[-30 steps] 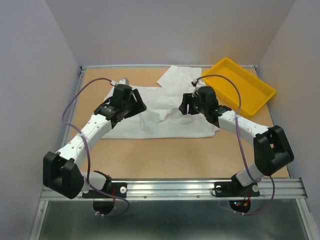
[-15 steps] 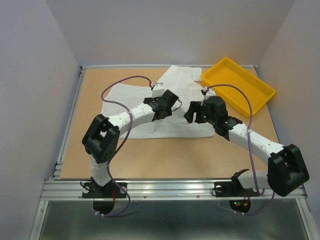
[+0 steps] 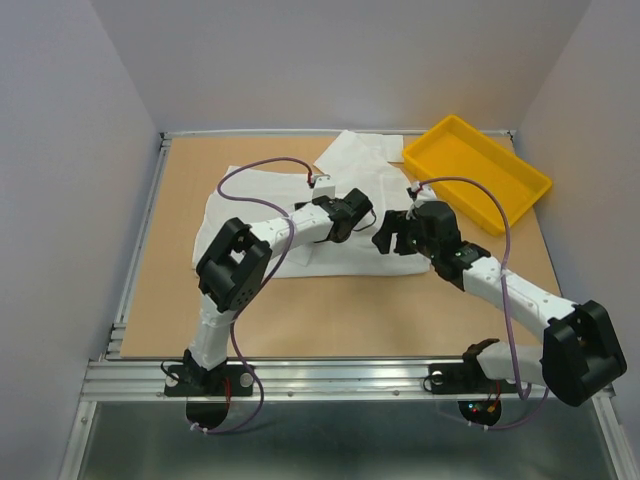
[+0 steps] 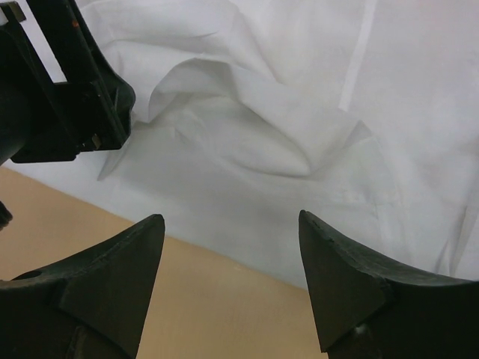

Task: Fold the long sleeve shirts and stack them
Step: Fold the shirt

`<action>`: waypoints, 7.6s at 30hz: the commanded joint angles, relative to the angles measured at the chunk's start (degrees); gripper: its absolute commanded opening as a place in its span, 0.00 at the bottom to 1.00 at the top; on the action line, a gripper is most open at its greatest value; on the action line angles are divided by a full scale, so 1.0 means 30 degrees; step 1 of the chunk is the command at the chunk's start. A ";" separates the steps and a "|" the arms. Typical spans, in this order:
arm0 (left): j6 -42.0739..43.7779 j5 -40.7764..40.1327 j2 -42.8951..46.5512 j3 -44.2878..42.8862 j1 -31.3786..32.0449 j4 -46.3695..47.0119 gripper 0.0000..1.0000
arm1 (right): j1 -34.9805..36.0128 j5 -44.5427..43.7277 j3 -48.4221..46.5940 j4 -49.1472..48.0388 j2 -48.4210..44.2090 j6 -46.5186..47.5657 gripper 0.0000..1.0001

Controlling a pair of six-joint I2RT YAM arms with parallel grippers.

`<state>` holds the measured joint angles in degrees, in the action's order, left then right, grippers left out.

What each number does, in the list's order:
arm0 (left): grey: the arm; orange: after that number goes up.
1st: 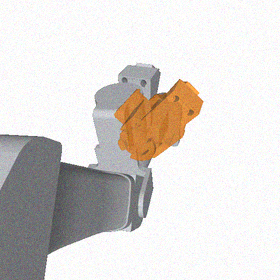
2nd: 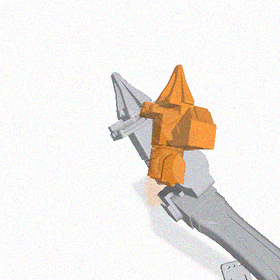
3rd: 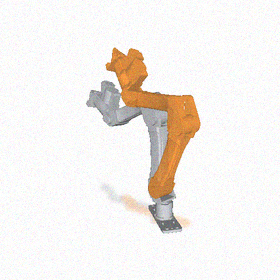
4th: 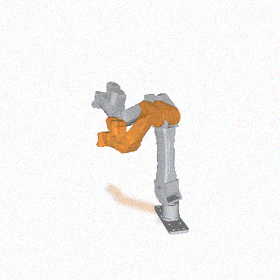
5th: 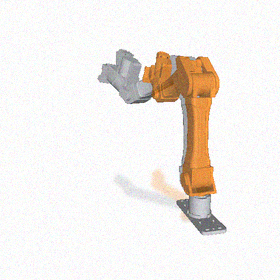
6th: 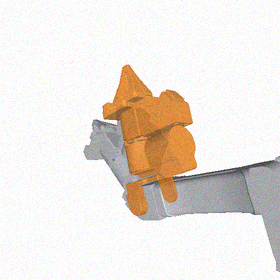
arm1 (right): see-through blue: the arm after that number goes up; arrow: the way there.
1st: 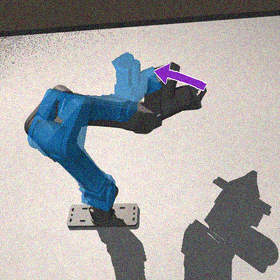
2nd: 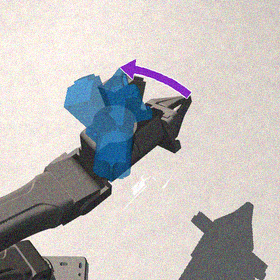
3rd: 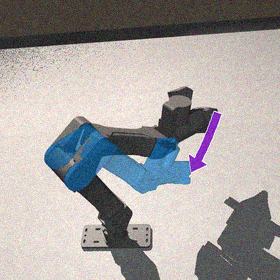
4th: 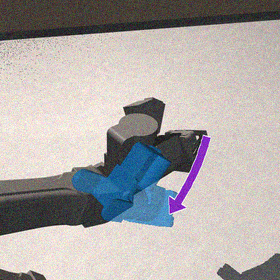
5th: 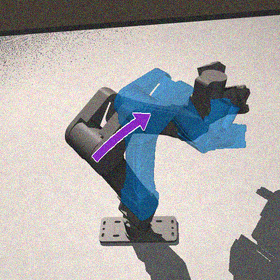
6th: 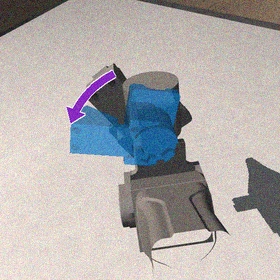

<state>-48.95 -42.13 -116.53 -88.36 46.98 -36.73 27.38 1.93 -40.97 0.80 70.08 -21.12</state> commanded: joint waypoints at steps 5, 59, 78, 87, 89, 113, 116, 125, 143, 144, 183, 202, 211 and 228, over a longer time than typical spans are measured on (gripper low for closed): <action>-0.1027 -0.1864 -0.0442 -0.1484 -0.0016 -0.0822 0.71 | -0.0073 -0.0323 0.1058 -0.0530 -0.1124 0.0479 0.77; 0.5656 1.2809 0.9869 -0.4621 -0.5289 0.1695 0.00 | -0.0131 0.1434 -0.4658 -0.0793 0.3710 0.2031 0.65; 0.4100 1.4190 1.1479 -0.3157 -0.5903 0.1111 0.00 | -0.0102 0.5942 -0.6146 -0.0998 0.6138 0.5750 0.65; 0.3925 1.4161 1.1831 -0.2279 -0.6899 0.1052 0.00 | -0.0102 0.7177 -0.5946 -0.0940 0.7372 0.6866 0.51; 0.3866 1.4190 1.1832 -0.2014 -0.7017 0.1197 0.00 | -0.0102 0.7381 -0.5477 -0.0940 0.6934 0.6866 0.38; 0.1756 1.3552 1.4613 0.6099 -0.8336 0.3688 0.00 | -0.0102 0.5448 0.0445 -0.0969 0.3532 0.2385 0.39; 0.1726 1.2814 1.5112 0.7535 -0.8658 0.3952 0.00 | -0.0102 0.5742 0.0122 -0.0940 0.3475 0.2091 0.44; 0.0761 1.2840 1.6634 1.0584 -0.9039 0.3718 0.00 | -0.0102 0.5011 0.0151 -0.0910 0.1368 0.1505 0.45; 0.1312 1.7264 1.8951 0.9207 -0.4737 0.3483 0.00 | -0.0102 -0.1055 0.1030 -0.0939 -0.2355 0.0040 0.48; 0.1374 1.7498 1.9009 0.9324 -0.4617 0.3484 0.00 | -0.0102 -0.0968 0.1030 -0.0940 -0.2269 0.0040 0.48; 0.6908 0.8712 0.8350 0.6518 -1.1471 0.4685 0.28 | -0.0102 -0.0791 0.1030 -0.1818 0.1131 -0.1015 0.48; 0.7088 1.1260 1.0981 0.9263 -1.2144 0.6002 0.76 | -0.0102 0.0322 0.1381 -0.1819 0.0224 -0.0429 0.48; 0.5155 1.3075 1.0749 1.1874 -1.4223 0.8258 0.70 | -0.0102 0.0146 0.1938 -0.1818 -0.0304 -0.0283 0.48; 0.4744 1.2285 0.6765 0.9648 -1.4928 0.9167 0.61 | -0.0102 0.0322 0.2202 -0.1848 -0.0334 -0.0049 0.48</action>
<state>-34.57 -3.53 -95.90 -57.14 2.70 -9.96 27.38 2.57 -35.70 -2.15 70.11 -22.24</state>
